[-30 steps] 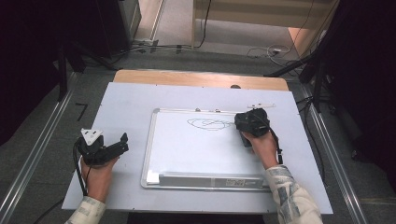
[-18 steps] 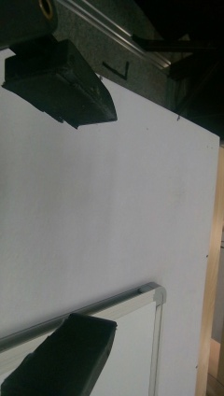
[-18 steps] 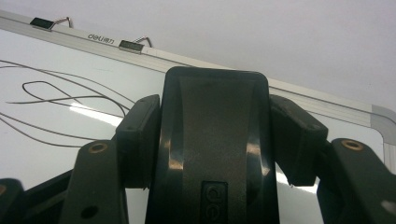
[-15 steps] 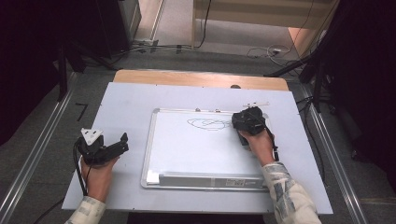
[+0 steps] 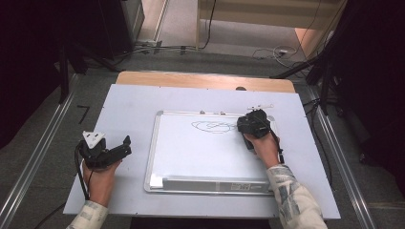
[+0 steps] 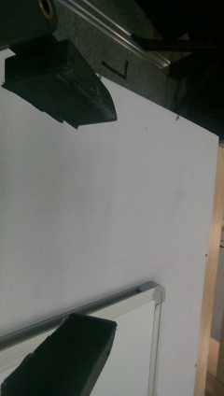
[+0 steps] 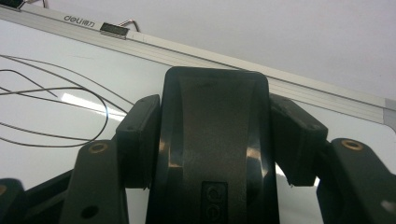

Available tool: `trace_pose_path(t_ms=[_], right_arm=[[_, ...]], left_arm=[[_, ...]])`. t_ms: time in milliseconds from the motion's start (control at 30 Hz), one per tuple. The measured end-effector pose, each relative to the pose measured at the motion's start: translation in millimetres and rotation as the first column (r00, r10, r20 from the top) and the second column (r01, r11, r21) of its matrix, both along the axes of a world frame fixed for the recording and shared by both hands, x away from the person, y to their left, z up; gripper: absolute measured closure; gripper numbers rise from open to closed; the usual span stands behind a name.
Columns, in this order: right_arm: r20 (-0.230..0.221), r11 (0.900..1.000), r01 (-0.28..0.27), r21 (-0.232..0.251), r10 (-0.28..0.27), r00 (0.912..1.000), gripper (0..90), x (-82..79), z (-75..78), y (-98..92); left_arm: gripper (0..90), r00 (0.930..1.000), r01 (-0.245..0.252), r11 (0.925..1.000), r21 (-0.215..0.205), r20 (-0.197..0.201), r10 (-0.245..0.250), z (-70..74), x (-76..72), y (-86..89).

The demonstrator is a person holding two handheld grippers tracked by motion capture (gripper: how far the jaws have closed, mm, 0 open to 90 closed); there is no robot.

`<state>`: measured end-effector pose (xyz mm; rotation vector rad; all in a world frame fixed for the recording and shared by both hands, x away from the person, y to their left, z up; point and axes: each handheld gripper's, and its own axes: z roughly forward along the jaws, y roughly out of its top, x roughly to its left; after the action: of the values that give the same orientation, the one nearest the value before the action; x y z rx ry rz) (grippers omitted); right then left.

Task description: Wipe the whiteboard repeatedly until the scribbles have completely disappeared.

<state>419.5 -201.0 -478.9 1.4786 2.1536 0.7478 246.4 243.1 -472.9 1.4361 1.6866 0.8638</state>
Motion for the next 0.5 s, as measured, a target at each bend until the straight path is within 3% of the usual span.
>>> trace_pose_path(t_ms=[167, 500], right_arm=[[0.009, 1.000, -0.010, -0.019, 0.010, 0.9999, 37.8, -1.8, -0.6, 3.9], [0.004, 1.000, -0.014, -0.012, 0.014, 0.9999, 38.2, -3.0, -0.3, 6.1]], left_arm=[[3.0, 1.0000, 0.002, 1.0000, -0.001, 0.001, -0.002, 0.0, 0.2, 0.0], [3.0, 1.0000, 0.006, 1.0000, 0.000, 0.003, -0.006, 0.5, 0.0, -0.7]])
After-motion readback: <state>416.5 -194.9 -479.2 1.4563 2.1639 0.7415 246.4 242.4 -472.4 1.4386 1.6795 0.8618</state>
